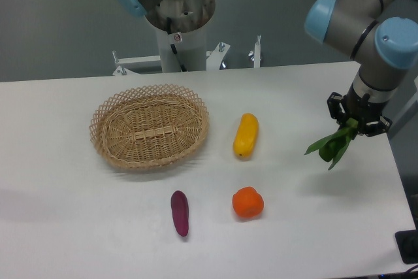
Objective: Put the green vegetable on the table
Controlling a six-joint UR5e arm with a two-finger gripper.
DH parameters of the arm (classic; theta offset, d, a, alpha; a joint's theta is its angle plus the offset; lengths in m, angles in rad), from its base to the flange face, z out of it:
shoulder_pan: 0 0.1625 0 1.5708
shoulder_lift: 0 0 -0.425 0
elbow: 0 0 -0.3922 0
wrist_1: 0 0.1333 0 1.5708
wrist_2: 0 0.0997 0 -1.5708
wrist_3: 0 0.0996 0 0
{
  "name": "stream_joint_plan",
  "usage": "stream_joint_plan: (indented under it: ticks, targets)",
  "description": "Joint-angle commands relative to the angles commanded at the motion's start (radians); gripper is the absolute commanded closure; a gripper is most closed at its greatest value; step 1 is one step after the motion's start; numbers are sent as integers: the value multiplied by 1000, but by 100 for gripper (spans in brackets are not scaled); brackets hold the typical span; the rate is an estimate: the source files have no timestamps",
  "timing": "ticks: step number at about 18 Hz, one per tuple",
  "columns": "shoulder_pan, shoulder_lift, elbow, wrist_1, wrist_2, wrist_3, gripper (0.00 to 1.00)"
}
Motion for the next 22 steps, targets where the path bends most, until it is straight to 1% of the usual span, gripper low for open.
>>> stream_joint_plan:
  ticks: [7, 9, 11, 13, 16, 18, 20, 21, 22]
  targets:
    - [-2, 0, -2, 0, 2, -2, 88]
    - [-3, 0, -3, 5, 3, -5, 87]
    - [-29, 2, -14, 9, 15, -15, 87]
    - [-38, 5, -15, 6, 32, -52, 87]
    - [-48, 6, -17, 6, 23, -119, 87]
    - [-75, 9, -20, 6, 20, -152, 87]
    - [-97, 8, -29, 26, 17, -189, 87]
    - [-113, 8, -44, 50, 17, -204, 87]
    - [-123, 5, -67, 87, 17, -210, 87]
